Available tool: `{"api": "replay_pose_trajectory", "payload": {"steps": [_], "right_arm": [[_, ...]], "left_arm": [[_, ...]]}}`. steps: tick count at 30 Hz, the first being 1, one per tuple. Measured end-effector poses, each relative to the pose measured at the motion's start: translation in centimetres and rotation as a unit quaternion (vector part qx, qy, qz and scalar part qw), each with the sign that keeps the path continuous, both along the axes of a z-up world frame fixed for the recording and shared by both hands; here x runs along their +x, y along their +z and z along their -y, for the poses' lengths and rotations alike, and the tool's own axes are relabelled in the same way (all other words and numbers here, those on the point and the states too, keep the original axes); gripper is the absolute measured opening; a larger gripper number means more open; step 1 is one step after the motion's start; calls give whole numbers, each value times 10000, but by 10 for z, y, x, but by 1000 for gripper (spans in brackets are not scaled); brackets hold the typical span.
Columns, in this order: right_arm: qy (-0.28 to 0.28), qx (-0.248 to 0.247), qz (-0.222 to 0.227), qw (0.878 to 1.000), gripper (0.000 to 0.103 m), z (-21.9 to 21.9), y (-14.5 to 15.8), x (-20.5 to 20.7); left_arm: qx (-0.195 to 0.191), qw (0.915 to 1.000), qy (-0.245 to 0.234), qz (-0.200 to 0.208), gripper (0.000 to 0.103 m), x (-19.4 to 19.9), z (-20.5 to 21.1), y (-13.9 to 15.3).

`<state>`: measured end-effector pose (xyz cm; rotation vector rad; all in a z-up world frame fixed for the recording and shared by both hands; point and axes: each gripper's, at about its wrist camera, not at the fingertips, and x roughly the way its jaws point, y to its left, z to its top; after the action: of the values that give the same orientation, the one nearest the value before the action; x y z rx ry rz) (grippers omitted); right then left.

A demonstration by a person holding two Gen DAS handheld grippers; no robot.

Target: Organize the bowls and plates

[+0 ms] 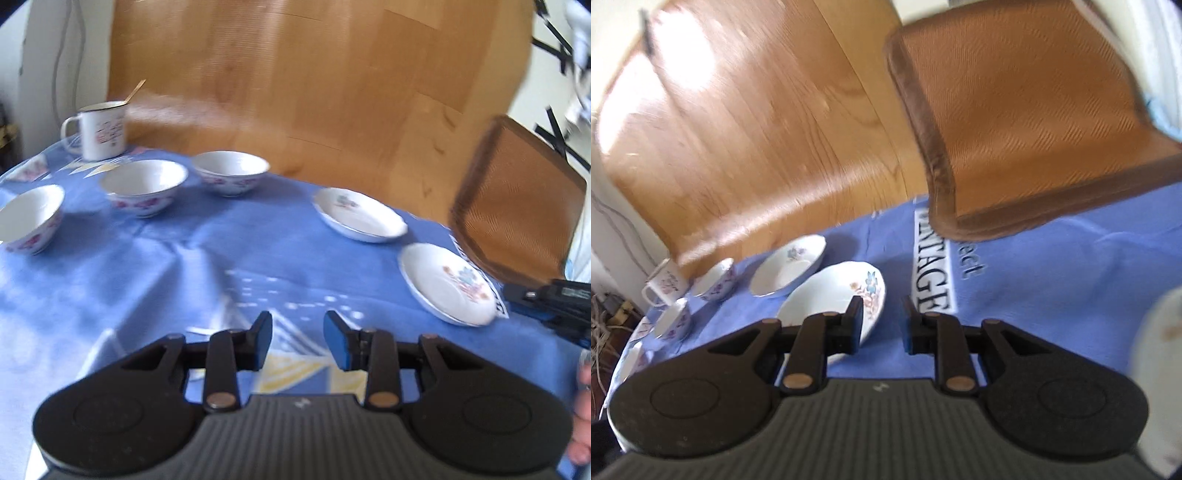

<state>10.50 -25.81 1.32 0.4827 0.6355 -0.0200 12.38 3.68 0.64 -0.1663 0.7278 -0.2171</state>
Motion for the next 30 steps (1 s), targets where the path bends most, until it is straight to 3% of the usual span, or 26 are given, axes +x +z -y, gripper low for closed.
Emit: {"api": "replay_pose_trajectory", "payload": {"steps": [3,5,11,14,16,18,19,22,25,30], "right_arm": [[55,245,-407,9989,19,-6,-17,19],[-9,154,-464,9988,14,-14,-18,17],[982,436,-594,9924,14,-62,-14,-8],[1456,651,-660,9850,13,-81,-16,-16],[1640,757,-666,9813,12,-88,-16,-23],[1647,583,-581,9829,14,-93,-14,-31],[1644,435,-514,9841,17,-95,-13,-34],[1640,190,-358,9856,17,-95,-15,-38],[1575,170,-343,9868,15,-92,-19,-40],[1269,122,-157,9917,15,-72,-11,-71]], "left_arm": [[-172,9998,36,-60,32,1,-11,0],[-413,9991,12,-136,38,5,-15,-1],[-999,9939,-198,-430,43,12,-24,-5],[-982,9934,-221,-547,43,12,-20,-10],[-907,9941,-219,-558,36,11,-18,-13],[-687,9962,-92,-535,18,9,-16,-14],[-633,9967,-71,-506,15,7,-17,-15],[-847,9951,-22,-511,13,4,-22,-16],[-764,9958,29,-504,13,-5,-15,-13],[-798,9952,-308,-483,13,-27,6,-6]]}}
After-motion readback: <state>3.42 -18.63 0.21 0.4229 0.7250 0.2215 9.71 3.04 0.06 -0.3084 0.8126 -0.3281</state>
